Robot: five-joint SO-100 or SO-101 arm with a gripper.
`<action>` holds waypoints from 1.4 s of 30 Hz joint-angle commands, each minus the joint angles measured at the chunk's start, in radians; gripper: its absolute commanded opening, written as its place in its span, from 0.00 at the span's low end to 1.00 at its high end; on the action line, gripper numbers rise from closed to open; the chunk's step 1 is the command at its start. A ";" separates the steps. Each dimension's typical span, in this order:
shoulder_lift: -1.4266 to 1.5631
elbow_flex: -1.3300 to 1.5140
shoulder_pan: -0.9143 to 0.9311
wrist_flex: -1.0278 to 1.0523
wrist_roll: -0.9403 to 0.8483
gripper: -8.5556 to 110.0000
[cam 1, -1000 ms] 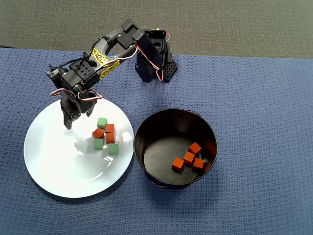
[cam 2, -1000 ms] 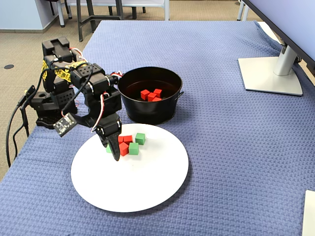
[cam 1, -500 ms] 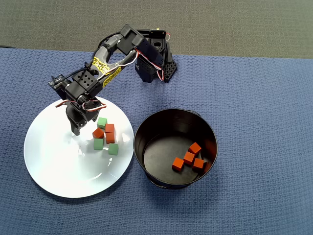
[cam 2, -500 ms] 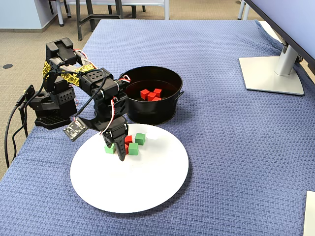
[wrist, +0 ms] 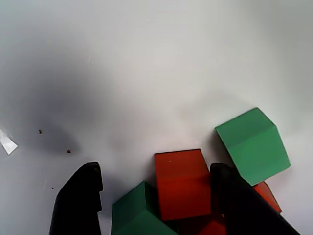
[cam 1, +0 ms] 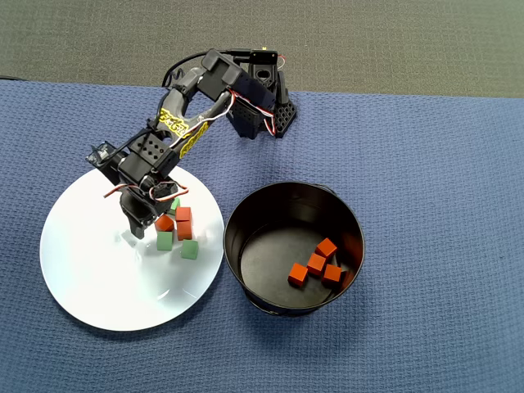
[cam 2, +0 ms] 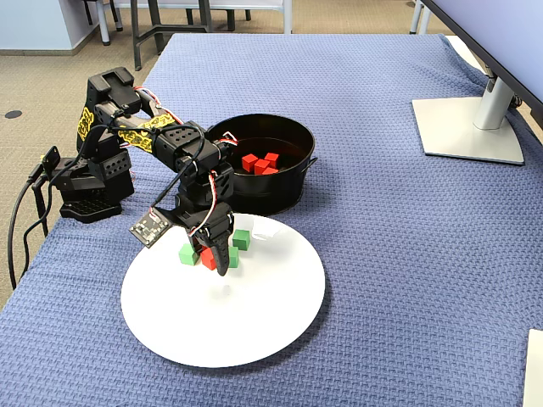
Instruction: Pick up the red cubes from the white plate and place them in the black recipient
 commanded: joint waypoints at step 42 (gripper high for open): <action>0.089 0.008 -0.037 -0.061 -0.219 0.07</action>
